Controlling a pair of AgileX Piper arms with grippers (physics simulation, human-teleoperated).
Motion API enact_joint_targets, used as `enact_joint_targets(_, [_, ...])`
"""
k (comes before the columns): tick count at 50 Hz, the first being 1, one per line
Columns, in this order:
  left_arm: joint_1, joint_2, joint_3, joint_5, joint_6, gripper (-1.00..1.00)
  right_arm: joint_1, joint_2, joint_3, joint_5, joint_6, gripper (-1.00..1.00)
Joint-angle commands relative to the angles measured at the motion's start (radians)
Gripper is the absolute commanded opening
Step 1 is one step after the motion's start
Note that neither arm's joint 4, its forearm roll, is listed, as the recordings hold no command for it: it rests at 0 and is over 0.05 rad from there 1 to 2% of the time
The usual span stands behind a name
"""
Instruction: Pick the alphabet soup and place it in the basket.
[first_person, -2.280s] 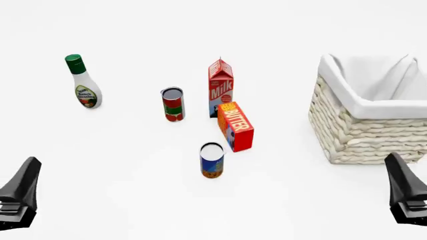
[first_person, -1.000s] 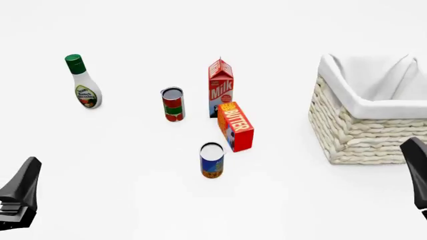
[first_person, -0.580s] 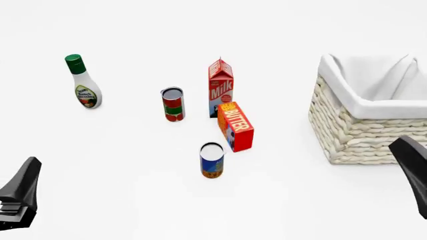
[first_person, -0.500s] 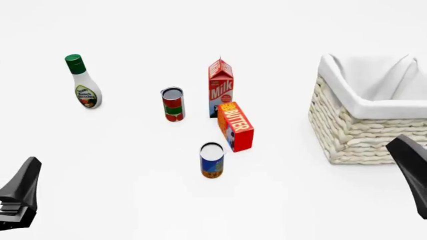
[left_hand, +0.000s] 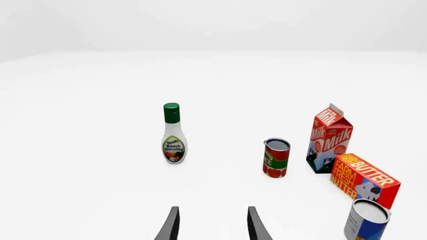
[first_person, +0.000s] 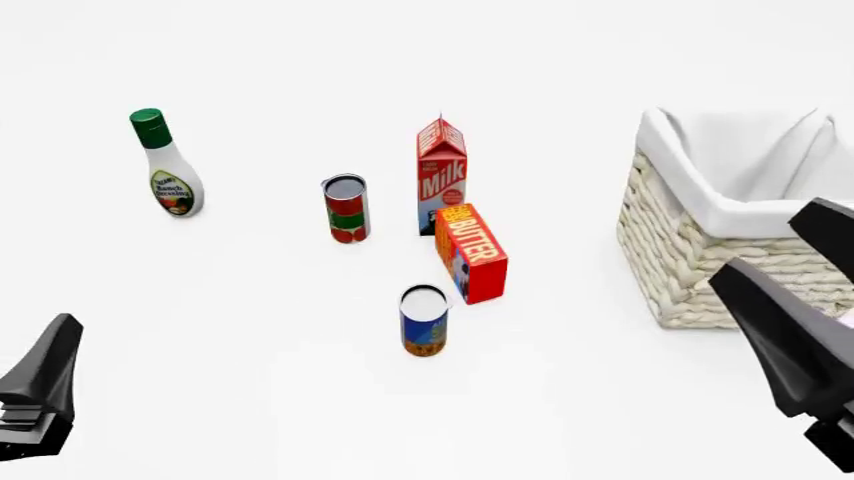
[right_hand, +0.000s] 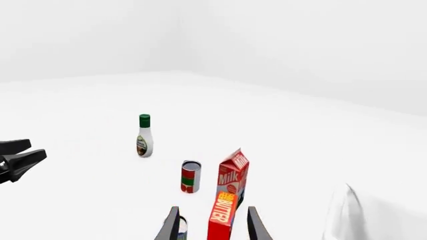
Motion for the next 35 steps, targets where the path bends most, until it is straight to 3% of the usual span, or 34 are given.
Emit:
enact_joint_targets(1, [0.000,0.000,0.000,0.000,0.000,1.00,0.037,0.082,0.009,-0.081,-0.003,1.00])
enact_joint_targets(24, [0.000,0.000,0.000,0.000,0.000,1.00,0.109,0.340,0.016,-0.309,0.001,1.00])
enact_joint_targets(35, [0.000,0.000,0.000,0.000,0.000,1.00,0.131,0.422,0.014,-0.374,0.003,1.00])
